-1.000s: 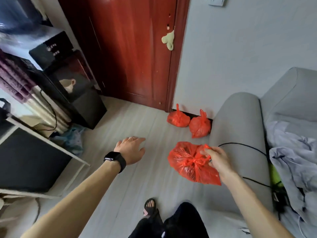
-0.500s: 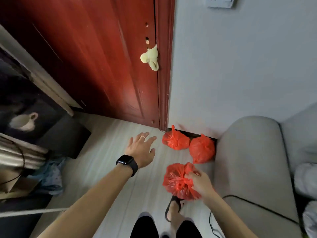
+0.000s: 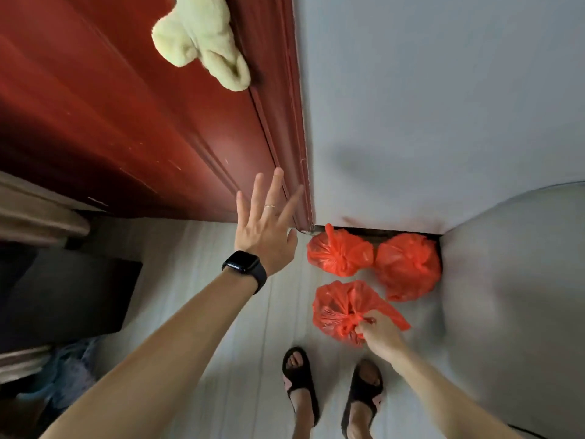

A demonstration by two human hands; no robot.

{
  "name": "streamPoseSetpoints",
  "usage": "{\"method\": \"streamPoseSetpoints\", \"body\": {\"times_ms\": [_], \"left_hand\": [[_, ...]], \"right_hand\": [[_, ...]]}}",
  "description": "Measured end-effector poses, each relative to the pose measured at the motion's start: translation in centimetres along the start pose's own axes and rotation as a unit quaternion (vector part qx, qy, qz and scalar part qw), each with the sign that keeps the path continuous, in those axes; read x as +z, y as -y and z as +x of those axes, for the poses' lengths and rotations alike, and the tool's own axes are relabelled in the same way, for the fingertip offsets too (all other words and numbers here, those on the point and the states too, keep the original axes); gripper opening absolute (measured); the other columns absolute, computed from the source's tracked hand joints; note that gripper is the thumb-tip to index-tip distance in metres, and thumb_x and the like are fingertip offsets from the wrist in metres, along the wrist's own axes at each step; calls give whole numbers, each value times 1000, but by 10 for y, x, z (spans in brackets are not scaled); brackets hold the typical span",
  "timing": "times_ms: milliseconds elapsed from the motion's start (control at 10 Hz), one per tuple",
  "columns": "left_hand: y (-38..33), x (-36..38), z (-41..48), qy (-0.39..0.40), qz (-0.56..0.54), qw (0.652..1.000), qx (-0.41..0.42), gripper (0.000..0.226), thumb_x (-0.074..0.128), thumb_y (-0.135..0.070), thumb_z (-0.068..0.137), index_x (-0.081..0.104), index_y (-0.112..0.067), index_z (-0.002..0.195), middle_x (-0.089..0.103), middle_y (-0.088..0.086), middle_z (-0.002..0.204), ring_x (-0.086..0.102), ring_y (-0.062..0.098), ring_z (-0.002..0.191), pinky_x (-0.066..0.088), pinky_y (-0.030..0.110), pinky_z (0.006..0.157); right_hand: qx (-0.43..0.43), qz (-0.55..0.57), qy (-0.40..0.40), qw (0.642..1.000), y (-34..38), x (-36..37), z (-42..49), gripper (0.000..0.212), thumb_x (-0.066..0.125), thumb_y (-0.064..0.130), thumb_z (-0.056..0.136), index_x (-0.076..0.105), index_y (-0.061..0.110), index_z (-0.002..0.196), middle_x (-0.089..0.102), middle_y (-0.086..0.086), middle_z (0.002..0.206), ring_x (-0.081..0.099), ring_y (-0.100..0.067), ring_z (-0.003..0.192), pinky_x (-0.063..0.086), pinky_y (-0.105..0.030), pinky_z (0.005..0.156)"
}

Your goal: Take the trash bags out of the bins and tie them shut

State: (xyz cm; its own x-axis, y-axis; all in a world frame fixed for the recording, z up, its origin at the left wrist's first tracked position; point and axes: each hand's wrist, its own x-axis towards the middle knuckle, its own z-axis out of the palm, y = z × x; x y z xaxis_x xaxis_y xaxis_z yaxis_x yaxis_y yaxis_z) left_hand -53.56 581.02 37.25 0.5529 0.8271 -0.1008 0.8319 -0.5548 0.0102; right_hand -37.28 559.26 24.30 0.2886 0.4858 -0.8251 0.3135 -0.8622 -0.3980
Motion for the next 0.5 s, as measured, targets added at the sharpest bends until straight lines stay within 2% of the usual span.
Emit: {"method": "streamPoseSetpoints", "body": {"times_ms": [100, 300, 500], "left_hand": [[8, 44, 42, -52, 39, 997, 45, 81, 51, -31, 87, 8, -37, 156, -11, 5, 164, -6, 38, 150, 4, 65, 115], [22, 104, 97, -89, 90, 989, 72, 87, 53, -31, 86, 2, -34, 156, -16, 5, 164, -9, 42, 149, 6, 73, 112], [15, 124, 103, -99, 101, 989, 42, 94, 56, -16, 73, 14, -31, 156, -14, 3, 164, -8, 38, 150, 0, 72, 112]], "right_hand": [[-17, -89, -18, 996, 6, 10, 65, 29, 43, 32, 97, 62, 20, 116, 70, -4, 116, 62, -30, 114, 46, -34, 88], [16, -145, -52, 988, -4, 14, 158, 30, 46, 30, 95, 59, 21, 120, 68, -11, 123, 62, -32, 115, 49, -35, 90], [-4, -230, -48, 972, -14, 23, 177, 32, 46, 25, 91, 55, 15, 119, 67, -11, 118, 64, -32, 108, 51, -37, 83]]}}
